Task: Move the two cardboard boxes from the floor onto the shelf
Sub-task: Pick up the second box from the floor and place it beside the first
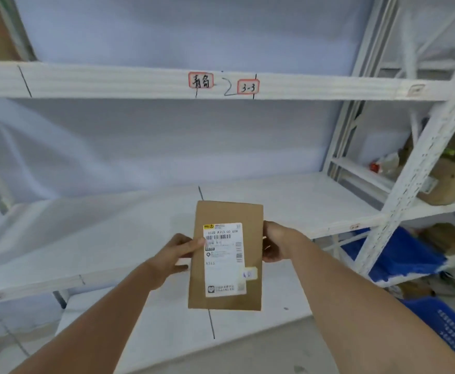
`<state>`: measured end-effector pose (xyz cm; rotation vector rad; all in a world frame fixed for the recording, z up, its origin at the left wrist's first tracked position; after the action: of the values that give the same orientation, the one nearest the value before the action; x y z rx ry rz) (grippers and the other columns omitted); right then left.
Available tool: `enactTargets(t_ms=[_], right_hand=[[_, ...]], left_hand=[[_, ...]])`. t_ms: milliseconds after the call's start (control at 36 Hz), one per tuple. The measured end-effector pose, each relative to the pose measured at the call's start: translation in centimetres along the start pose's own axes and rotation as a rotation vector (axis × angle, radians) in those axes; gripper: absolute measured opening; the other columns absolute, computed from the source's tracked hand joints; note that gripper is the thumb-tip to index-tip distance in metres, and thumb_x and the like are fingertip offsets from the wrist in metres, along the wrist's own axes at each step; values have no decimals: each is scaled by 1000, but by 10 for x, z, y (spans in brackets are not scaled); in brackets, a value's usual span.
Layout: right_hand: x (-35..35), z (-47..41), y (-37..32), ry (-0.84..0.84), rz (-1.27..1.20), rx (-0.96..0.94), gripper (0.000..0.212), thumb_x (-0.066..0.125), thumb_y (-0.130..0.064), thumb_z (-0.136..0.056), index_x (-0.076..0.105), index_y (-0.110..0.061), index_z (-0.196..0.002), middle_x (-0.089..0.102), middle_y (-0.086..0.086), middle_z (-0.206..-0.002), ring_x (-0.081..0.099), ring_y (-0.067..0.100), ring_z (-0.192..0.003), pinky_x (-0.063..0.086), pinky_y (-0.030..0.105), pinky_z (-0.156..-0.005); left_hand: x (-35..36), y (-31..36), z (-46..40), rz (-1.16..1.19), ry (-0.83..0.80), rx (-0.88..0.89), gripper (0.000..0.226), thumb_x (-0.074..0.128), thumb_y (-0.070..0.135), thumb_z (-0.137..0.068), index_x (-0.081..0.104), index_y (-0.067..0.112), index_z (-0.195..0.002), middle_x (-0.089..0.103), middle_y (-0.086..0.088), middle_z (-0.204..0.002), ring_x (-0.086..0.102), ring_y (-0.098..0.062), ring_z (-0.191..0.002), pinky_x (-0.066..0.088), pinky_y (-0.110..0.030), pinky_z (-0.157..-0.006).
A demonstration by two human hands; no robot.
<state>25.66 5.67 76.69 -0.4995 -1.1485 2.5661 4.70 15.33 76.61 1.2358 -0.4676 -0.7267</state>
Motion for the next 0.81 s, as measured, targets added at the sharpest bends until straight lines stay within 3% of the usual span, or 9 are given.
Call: enactTargets(t_ms=[111,194,361,417,556,611,667,722,806], right_hand=[[5,30,-50,-16,-33,-95,34,45,-37,-90,48,-12,-67,51,5,-59,48,16,-48,45,19,-46],[11,49,-83,-59,-97,-144,40,45,-41,-91,46,-10,-66,51,7,-61,48,18,-47,47,20,-45],[14,87,-150,-28,-113,-301,50,37,-52,-96,51,-7,-79,53,4,-67,50,15,-52,45,18,-39],[17,103,-169,-41,-112,-352,51,37,-53,-96,51,-7,-80,52,4,-68,50,14,-54,45,16,-37],[23,134,-206,-97,-134,-446,50,46,-56,-92,53,-8,-79,52,3,-68,51,14,-54,48,17,-41],[24,142,-219,-104,-159,-489,49,48,-56,-91,54,-9,-78,54,3,-67,53,15,-53,48,17,-42],[23,148,-231,-85,-124,-556,47,48,-58,-89,55,-14,-75,56,1,-68,54,15,-57,48,22,-52],[25,154,-240,-93,-104,-617,43,49,-59,-87,57,-19,-75,57,-2,-69,57,15,-65,48,27,-65],[30,166,-250,-150,-110,-676,40,48,-61,-87,61,-24,-81,60,-3,-76,59,16,-77,49,30,-73]], left_hand=[[-10,55,17,10,75,78,89,66,65,-56,41,16,-127,62,-5,-121,55,-22,-121,39,-48,-108],[-18,89,28,26,113,125,77,57,62,-69,39,17,-128,63,-3,-120,57,-21,-119,45,-47,-100],[-38,134,44,107,215,191,64,48,60,-88,40,12,-129,62,-6,-124,61,-26,-116,47,-52,-101],[-43,149,49,162,238,232,70,52,63,-85,41,12,-131,64,-9,-124,62,-28,-115,46,-52,-102],[-63,188,54,296,311,339,108,71,70,-52,45,7,-134,70,-13,-118,68,-32,-107,50,-52,-99],[-66,206,59,320,337,369,105,72,68,-54,45,4,-132,70,-14,-116,69,-32,-104,52,-51,-95],[-70,221,62,342,366,382,98,74,65,-57,46,5,-129,71,-12,-113,70,-31,-101,54,-49,-92],[-76,232,61,355,397,380,107,75,70,-48,48,9,-131,71,-10,-113,71,-29,-100,55,-48,-90],[-77,248,66,382,428,386,106,76,69,-48,47,10,-131,71,-7,-113,72,-26,-95,58,-41,-81]])
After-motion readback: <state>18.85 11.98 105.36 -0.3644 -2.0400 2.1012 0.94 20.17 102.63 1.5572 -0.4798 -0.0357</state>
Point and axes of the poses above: each hand's wrist, its own z-axis away from the middle knuckle, its own x-axis out of the palm, y = z × x, the point moved 8 cm from there along -z, towards the middle knuckle
